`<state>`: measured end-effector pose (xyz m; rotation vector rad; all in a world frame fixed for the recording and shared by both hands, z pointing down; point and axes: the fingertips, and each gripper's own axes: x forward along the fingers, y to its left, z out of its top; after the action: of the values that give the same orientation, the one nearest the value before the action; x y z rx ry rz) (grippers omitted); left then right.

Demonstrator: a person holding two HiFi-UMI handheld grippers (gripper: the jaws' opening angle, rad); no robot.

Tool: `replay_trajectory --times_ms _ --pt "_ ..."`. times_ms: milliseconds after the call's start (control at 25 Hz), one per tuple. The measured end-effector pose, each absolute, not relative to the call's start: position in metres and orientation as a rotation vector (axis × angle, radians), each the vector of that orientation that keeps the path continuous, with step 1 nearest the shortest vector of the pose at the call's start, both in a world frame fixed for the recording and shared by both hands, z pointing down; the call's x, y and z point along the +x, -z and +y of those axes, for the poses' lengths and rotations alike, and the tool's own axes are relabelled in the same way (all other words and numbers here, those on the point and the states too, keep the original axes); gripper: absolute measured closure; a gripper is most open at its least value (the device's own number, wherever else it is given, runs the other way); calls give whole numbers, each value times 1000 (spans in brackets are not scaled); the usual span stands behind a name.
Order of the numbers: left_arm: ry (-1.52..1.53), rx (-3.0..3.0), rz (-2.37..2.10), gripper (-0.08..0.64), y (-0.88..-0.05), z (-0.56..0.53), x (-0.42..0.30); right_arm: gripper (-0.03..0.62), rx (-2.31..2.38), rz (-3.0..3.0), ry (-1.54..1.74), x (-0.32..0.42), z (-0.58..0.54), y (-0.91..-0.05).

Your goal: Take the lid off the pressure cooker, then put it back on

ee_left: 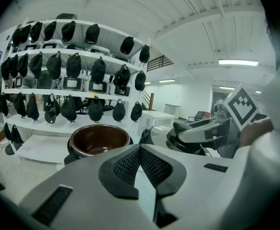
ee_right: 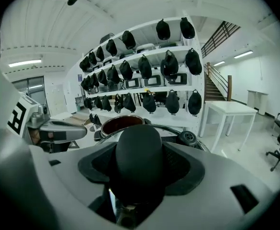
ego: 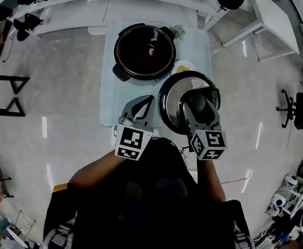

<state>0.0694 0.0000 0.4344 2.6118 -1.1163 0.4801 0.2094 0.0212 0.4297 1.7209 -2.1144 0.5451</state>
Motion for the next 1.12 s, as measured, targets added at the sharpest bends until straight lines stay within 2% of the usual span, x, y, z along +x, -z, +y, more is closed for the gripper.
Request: replay_trajectory --times_ms 520,1120 --pt "-403 2492 -1399 552 -420 -47 -7 298 1370 -2329 -294 145 -64 -381" --pt "-442 2163 -1749 552 -425 -69 -60 298 798 -2481 -174 76 -169 -403"
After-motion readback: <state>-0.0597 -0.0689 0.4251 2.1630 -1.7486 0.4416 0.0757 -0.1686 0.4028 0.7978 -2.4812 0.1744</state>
